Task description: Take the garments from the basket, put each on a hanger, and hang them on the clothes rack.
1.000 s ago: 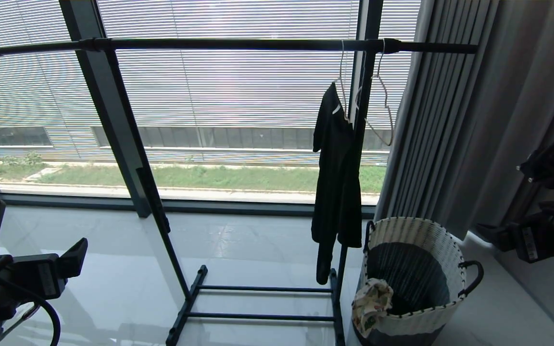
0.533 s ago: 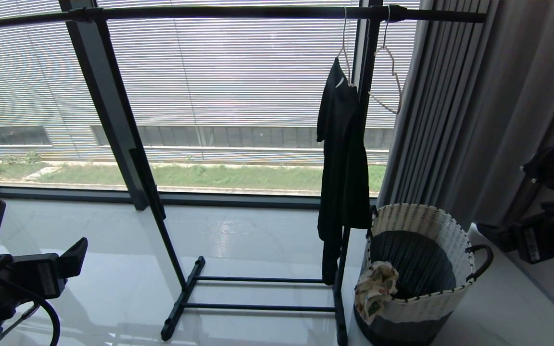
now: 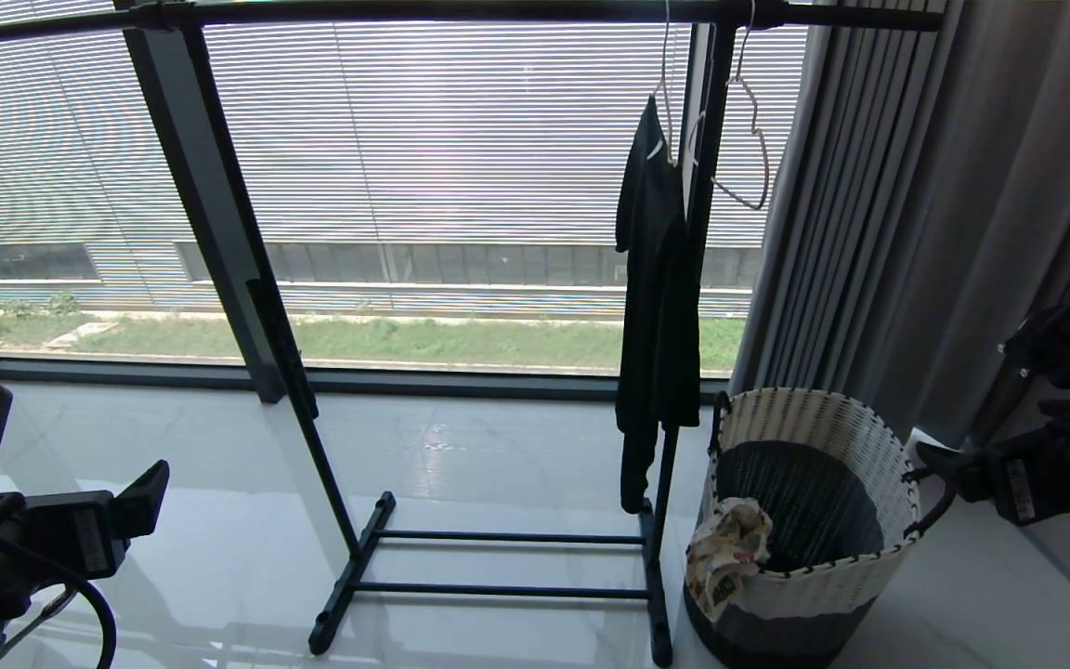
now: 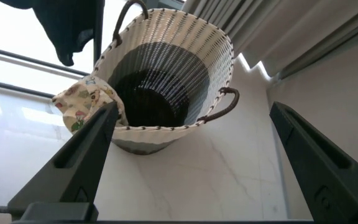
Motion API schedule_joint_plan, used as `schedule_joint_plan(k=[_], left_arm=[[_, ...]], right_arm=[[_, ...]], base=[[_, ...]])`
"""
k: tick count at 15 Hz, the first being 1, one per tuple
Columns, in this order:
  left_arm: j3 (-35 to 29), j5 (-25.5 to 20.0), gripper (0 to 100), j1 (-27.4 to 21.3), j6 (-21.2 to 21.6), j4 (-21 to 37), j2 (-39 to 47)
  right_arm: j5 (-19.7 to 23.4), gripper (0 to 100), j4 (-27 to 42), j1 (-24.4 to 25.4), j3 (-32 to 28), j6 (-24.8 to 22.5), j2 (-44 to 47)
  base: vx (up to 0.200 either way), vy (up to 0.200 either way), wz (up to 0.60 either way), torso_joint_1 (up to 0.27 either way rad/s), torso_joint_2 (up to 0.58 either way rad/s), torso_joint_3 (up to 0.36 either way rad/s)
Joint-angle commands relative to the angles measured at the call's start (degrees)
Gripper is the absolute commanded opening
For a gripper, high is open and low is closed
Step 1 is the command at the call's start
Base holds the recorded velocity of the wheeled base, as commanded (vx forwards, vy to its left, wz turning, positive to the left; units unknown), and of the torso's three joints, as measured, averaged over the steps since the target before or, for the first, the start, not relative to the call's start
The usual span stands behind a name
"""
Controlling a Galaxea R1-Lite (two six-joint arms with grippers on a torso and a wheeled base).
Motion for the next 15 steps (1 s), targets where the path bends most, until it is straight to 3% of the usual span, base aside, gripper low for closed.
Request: schedule_joint_plan(k=[1, 7, 14, 15], left_arm=[[0.06, 0.02, 100, -0.01, -0.01, -0.01, 0.15], [0.15, 0.02, 100, -0.01, 0.08, -0.01, 0.15], [0.15, 0.11, 100, -0.01, 1.57, 0.07, 0.15], [0.15, 0.11, 100, -0.01, 2.01, 0.07, 0.24]], right_arm=[[-0.01, 100, 0.01, 0.02, 0.11, -0.01, 0.11], [-0.01, 100, 0.01, -0.16, 0.19, 0.07, 0.11], [0.34, 100, -0.08, -1.74, 1.25, 0.07, 0.02], [1.92, 100, -0.08, -2.62, 1.16, 0.07, 0.11]], base=[[0.0, 0.2, 0.0, 0.002, 0.0, 0.002], [0.0, 0.2, 0.0, 0.002, 0.01, 0.007], [0.0, 0.0, 0.0, 0.0, 0.0, 0.0], [0.0, 0.0, 0.0, 0.0, 0.0, 0.0]])
